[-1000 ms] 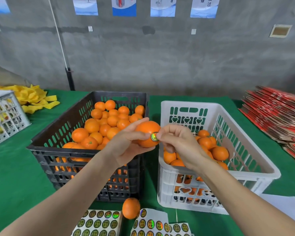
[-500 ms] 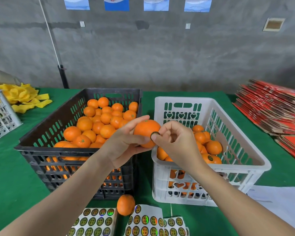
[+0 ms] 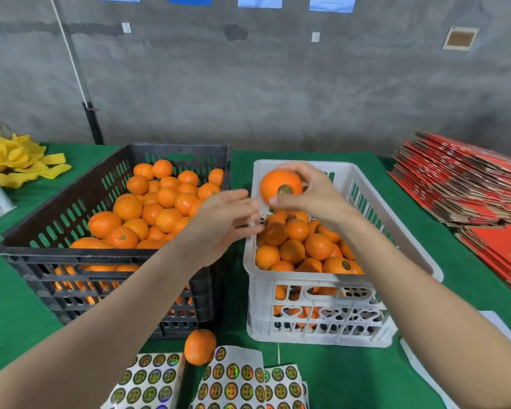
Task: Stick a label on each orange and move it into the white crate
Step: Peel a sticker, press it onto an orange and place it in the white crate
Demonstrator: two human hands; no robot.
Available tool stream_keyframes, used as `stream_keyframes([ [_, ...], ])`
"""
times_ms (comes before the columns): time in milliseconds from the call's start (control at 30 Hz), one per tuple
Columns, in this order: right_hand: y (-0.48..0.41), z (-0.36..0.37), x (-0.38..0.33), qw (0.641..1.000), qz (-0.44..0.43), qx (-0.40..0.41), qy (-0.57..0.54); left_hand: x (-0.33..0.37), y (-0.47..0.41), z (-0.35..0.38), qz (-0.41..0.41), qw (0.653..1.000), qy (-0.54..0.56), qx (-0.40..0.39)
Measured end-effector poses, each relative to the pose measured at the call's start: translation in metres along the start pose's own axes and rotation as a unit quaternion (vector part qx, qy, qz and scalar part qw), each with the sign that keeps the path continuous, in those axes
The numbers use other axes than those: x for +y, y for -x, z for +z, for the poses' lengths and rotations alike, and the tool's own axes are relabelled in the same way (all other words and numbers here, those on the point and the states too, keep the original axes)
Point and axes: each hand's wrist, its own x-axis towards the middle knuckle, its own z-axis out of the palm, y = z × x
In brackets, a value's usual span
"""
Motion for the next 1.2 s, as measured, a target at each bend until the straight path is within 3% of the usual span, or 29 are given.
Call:
stream_keyframes([
  [100,-0.039,-0.025,0.048,0.985,0.057,0.068,0.15,-0.004,0.004,-0.01,0.042,0.994,-0.077,0.063],
  [267,-0.064,-0.037,0.136,0.917,0.16,-0.025,0.364,-0.02,0.024,-0.021,0.02,0.987,-0.14,0.071],
  [467,-0.067,-0.032,0.176,0.867,0.214,-0.107,0.437,-0.033,0.045,-0.016,-0.003,0.97,-0.222,-0.095],
  [533,-0.065,-0.033,0.176,0.85,0.253,-0.131,0.443,-0.044,0.048,-0.016,-0.053,0.941,-0.298,-0.149],
  [600,-0.064,-0.031,0.167,0.855,0.248,-0.121,0.44,-0.06,0.046,-0.018,-0.106,0.887,-0.404,-0.196],
  [733,-0.054,-0.016,0.123,0.915,0.09,-0.019,0.392,-0.116,0.035,-0.031,-0.156,0.723,-0.629,-0.239],
  [867,0.001,0.02,0.056,0.954,-0.177,0.073,0.231,-0.161,0.031,-0.043,-0.186,0.674,-0.686,-0.203],
  [967,0.063,0.049,0.022,0.945,-0.295,0.007,0.143,-0.174,0.029,-0.046,-0.194,0.648,-0.71,-0.195],
  [1067,0.114,0.075,0.026,0.95,-0.267,-0.111,0.12,-0.173,0.026,-0.048,-0.174,0.689,-0.684,-0.165],
  [1200,0.143,0.095,0.063,0.955,-0.104,-0.195,0.2,-0.145,0.025,-0.044,-0.196,0.833,-0.505,-0.112],
])
